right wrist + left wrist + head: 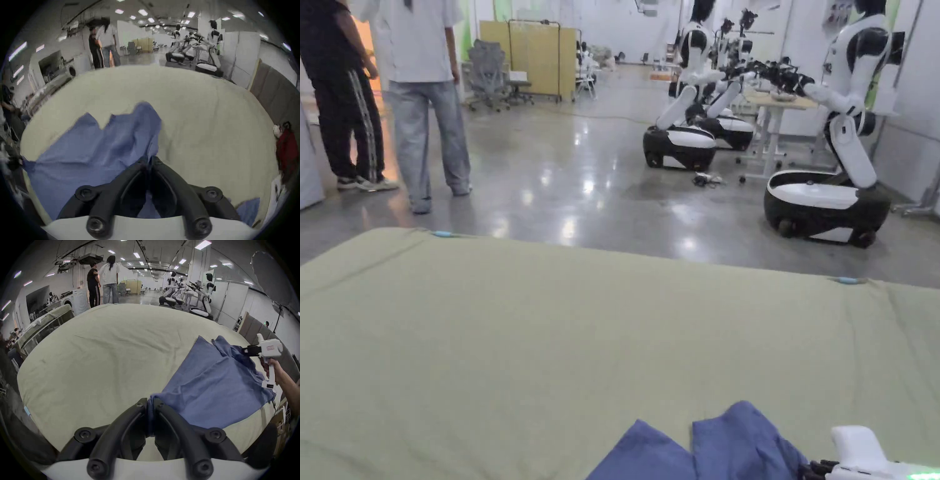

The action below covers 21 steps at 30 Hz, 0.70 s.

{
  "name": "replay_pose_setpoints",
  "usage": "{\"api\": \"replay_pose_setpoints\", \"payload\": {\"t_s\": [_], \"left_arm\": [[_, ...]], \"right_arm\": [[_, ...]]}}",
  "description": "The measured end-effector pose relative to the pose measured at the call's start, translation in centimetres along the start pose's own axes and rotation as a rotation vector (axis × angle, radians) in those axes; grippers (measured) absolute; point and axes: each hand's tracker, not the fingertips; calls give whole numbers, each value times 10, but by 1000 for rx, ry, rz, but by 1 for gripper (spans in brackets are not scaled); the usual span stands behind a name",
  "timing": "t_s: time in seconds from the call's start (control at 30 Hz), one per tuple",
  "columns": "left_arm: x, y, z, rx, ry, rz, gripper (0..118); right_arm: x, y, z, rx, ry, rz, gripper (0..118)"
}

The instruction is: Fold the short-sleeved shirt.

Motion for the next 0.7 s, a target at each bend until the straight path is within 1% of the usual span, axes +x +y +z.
{"api": "replay_pose_setpoints", "payload": {"t_s": [0.03, 0.07, 0.2, 0.27, 0.37, 0.43, 0.47, 0.53, 0.6, 0.7], "left_arm": [[0, 2, -3, -12, -8, 5, 7], [2, 6, -6, -14, -15, -2, 7], [9, 34, -14, -15, -53, -33, 7], [15, 59, -12, 12, -85, -38, 7], [23, 105, -3, 86, -119, -15, 7], [33, 139, 3, 146, -129, -19, 7], [38, 156, 7, 159, -135, -23, 7], [52, 191, 14, 198, -146, -53, 7], [65, 227, 25, 252, -124, -93, 6], [83, 280, 44, 319, -132, -118, 6]], "right_arm": [[-4, 1, 17, 19, 12, -23, 9], [-8, 3, 33, 42, 11, -29, 9], [-13, 18, 96, 96, 34, -32, 9], [-12, 37, 125, 157, 59, -26, 9], [-9, 62, 170, 218, 34, -12, 9], [-6, 84, 194, 272, -14, 31, 9], [-2, 95, 205, 294, -31, 34, 9], [12, 122, 223, 343, -31, 3, 9], [23, 147, 248, 396, -42, -31, 9], [33, 187, 283, 480, -70, -28, 9]]}}
